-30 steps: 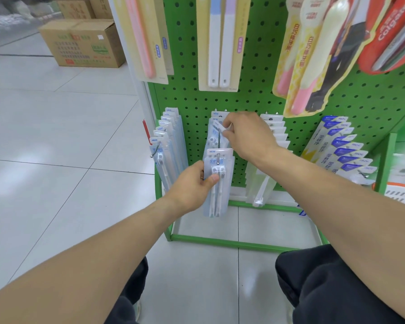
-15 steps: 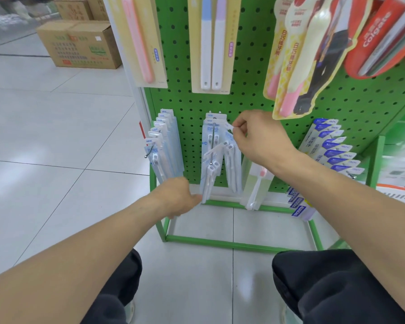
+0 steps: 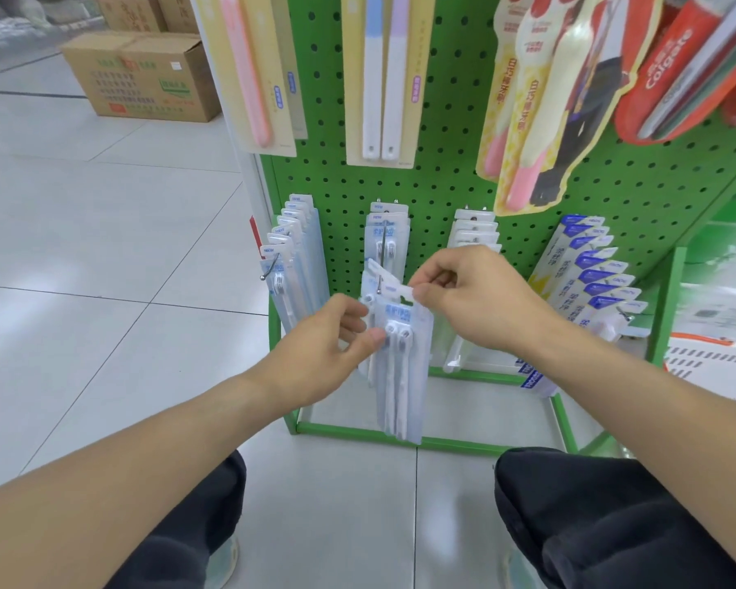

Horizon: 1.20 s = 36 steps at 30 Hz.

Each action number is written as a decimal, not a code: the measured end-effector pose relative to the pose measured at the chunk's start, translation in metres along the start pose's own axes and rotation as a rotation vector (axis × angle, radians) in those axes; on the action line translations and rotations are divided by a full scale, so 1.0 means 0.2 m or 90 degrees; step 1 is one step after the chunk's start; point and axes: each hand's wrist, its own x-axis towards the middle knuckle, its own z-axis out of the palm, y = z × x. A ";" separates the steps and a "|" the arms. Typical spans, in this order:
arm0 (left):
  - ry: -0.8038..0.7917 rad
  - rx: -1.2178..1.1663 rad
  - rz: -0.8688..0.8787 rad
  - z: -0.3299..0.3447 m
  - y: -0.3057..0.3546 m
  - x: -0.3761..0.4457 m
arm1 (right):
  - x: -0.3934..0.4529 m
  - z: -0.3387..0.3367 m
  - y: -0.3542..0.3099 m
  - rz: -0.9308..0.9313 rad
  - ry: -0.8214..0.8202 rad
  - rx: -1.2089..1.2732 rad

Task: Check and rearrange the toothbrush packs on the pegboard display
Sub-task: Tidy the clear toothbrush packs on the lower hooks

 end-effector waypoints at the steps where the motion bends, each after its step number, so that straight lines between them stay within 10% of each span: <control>1: 0.008 -0.040 0.006 0.00 0.00 0.00 | -0.01 0.01 0.00 -0.004 -0.021 0.012; 25: 0.023 -0.142 -0.027 -0.27 0.11 -0.07 | 0.04 0.18 -0.12 -0.061 -0.064 0.261; 31: 0.075 -0.190 -0.078 -0.24 0.11 -0.06 | 0.08 0.26 -0.07 -0.285 0.117 0.031; 36: 0.144 -0.242 -0.149 -0.25 0.09 -0.05 | 0.07 0.29 -0.09 -0.339 -0.035 -0.003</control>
